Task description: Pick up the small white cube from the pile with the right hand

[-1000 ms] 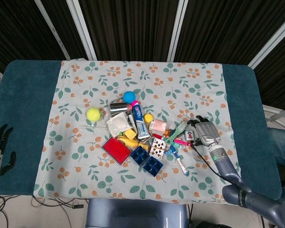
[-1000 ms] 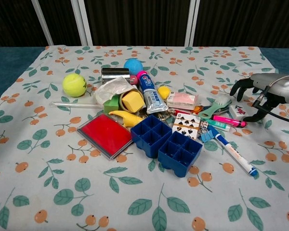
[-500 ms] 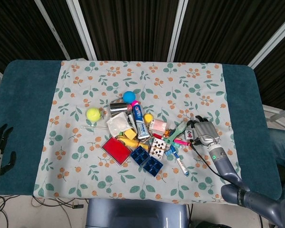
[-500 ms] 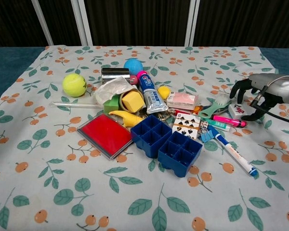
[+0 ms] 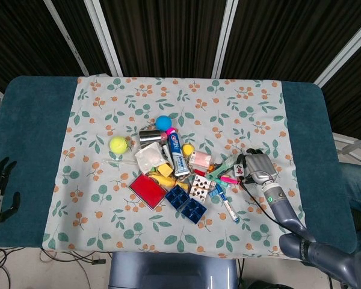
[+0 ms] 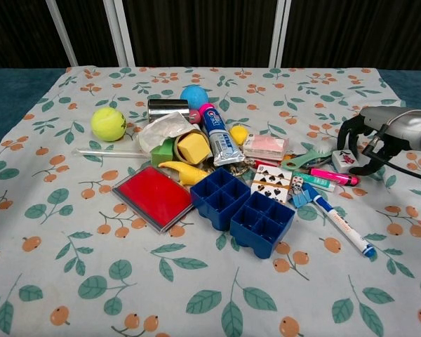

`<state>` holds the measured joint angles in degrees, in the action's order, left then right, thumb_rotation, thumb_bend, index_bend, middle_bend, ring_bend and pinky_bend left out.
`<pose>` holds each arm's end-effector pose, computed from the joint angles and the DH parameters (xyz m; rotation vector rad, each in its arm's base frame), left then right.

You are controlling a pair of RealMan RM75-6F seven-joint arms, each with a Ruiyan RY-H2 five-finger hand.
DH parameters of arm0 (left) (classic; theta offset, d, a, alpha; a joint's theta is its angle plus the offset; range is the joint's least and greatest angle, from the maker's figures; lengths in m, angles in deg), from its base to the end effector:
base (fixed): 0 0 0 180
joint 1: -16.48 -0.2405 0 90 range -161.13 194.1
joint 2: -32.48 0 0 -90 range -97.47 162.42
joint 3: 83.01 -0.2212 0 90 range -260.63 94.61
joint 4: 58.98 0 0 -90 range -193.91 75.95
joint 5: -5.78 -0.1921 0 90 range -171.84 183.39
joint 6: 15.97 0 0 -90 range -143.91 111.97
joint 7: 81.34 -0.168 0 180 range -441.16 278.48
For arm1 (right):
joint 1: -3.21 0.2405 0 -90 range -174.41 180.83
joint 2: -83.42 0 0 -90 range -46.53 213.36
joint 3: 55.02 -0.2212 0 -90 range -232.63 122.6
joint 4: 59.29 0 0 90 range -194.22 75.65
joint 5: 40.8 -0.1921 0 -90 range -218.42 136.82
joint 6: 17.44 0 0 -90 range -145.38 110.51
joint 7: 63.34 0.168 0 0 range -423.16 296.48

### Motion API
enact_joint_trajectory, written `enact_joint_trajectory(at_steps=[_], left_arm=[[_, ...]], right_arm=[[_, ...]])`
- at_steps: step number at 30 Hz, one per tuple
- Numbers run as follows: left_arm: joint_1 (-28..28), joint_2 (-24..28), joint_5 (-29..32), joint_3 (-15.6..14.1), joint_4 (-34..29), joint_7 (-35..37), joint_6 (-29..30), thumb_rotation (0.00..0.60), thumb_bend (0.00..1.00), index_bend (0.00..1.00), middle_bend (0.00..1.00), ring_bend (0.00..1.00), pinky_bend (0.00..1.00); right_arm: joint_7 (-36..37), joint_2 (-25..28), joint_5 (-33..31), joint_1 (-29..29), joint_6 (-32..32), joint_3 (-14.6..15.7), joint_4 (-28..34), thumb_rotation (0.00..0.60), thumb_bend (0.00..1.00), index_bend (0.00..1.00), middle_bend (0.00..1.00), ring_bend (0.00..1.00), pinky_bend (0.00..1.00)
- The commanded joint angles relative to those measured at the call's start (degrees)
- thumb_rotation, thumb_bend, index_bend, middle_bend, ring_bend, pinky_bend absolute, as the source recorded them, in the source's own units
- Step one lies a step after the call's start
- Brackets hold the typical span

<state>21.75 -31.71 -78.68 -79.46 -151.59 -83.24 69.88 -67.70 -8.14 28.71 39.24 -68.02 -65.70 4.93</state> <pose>-0.2721 0.2050 0.1651 -1.3604 -0.8707 -0.8967 -0.2146 -0.3609 0.0075 1.6963 -1.0402 0.8099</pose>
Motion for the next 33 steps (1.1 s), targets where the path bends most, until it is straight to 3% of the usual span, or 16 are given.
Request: enact_joint_trajectory(at_steps=[1, 12, 20, 33], left_arm=[[0.0, 0.0, 0.0, 0.0, 0.0, 0.0, 0.0, 0.600, 0.52, 0.01, 0.00, 0.03, 0.09], [0.0, 0.0, 0.0, 0.0, -0.2, 0.2, 0.0, 0.600, 0.52, 0.01, 0.00, 0.03, 0.09], [-0.1, 0.2, 0.0, 0.0, -0.4, 0.5, 0.0, 0.600, 0.52, 0.01, 0.00, 0.03, 0.09], [-0.1, 0.1, -0.1, -0.1, -0.5, 0.5, 0.0, 0.600, 0.52, 0.01, 0.00, 0.03, 0.09]], right_arm=[[0.6, 0.3, 0.2, -0.2, -0.5, -0.2, 0.5, 0.600, 0.32, 0.45, 0.51, 0.22, 0.22], [2.6, 4.2, 1.2, -1.5, -4.4, -1.3, 6.2, 0.600, 0.33, 0.46, 0.51, 0.23, 0.22], [7.1, 10.3, 2.6, -3.4, -9.4, -4.1, 15.1, 0.600, 0.33, 0.46, 0.51, 0.23, 0.22], [24.8, 21.1, 6.4, -10.0, -19.8, -8.2, 28.0, 0.600, 0.33, 0.46, 0.51, 0.23, 0.22]])
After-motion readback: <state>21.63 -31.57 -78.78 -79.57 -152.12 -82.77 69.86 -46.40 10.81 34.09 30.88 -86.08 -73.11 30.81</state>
